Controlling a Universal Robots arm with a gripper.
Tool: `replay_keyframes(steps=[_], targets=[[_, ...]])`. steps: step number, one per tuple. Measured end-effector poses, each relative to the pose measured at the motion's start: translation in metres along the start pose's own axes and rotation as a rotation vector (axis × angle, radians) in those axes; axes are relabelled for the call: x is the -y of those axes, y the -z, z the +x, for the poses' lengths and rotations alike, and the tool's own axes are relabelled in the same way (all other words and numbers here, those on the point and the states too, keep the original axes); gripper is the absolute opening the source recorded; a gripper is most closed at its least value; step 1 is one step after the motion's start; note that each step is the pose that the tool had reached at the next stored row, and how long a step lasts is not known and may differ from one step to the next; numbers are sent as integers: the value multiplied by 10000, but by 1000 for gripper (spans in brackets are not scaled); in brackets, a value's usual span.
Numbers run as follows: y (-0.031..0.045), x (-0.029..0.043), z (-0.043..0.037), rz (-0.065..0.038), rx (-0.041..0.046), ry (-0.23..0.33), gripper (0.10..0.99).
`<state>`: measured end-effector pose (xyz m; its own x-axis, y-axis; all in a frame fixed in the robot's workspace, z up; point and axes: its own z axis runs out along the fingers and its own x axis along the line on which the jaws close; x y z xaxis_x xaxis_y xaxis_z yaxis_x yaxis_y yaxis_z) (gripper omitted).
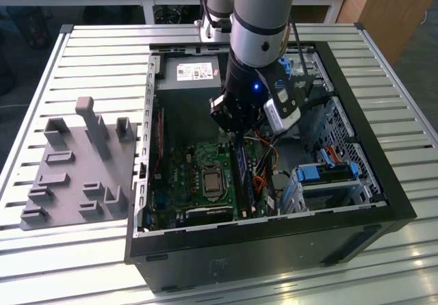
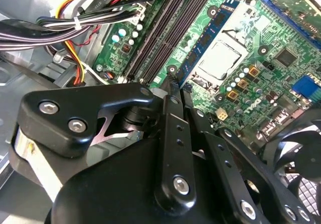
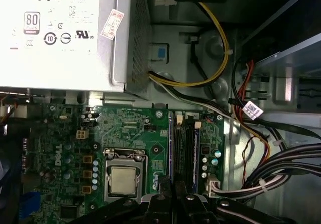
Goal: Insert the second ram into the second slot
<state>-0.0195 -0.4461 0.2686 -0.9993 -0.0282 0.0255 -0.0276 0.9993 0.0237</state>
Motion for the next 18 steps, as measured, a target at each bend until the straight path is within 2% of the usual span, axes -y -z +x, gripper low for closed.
replay_keyframes(steps=[18], targets=[[-93, 3, -14, 15, -2, 16, 137]])
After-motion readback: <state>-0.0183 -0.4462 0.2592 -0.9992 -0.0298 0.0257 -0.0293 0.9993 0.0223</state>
